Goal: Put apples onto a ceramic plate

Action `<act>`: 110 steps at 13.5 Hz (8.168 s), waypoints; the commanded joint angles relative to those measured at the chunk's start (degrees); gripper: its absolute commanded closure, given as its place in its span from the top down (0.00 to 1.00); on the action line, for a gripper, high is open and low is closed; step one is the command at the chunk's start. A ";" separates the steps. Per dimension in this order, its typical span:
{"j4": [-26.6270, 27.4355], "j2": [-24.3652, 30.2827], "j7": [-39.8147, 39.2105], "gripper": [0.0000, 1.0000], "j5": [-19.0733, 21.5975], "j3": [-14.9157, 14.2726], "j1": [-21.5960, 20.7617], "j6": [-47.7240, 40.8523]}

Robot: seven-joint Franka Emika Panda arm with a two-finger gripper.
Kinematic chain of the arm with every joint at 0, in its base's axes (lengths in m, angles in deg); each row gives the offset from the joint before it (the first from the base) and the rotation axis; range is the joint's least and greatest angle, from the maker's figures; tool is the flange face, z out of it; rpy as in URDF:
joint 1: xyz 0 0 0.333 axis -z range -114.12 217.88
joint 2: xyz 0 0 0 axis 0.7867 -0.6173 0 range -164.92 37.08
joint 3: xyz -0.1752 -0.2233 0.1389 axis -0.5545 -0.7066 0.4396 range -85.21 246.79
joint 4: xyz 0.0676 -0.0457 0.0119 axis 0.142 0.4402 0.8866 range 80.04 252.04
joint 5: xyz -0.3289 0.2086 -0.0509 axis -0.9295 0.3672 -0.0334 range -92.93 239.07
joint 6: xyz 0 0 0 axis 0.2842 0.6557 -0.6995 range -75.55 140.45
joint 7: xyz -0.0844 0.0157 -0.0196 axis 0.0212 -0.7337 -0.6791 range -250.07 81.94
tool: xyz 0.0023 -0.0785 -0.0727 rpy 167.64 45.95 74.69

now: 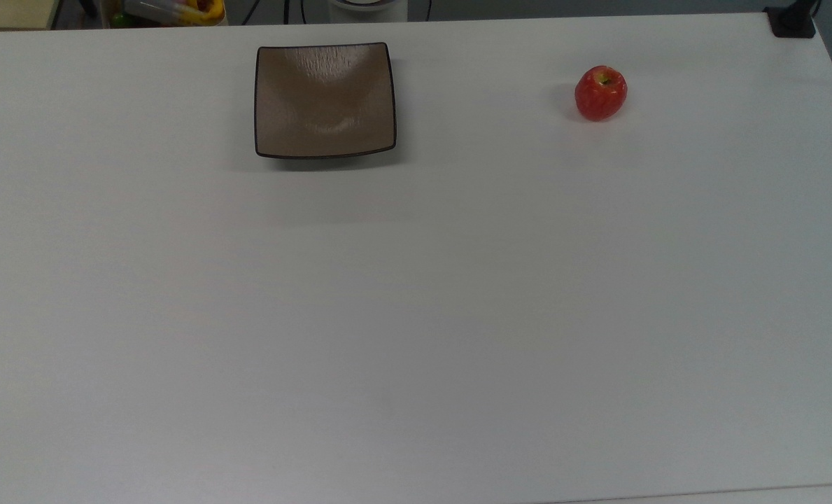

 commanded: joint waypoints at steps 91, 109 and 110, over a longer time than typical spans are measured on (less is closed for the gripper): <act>29.65 -2.32 -27.26 0.02 -14.14 -27.22 5.93 22.31; -4.06 -0.67 -21.23 1.00 -4.06 -26.34 5.15 -4.47; -6.62 -0.67 -17.89 1.00 -3.87 -26.34 5.15 -5.97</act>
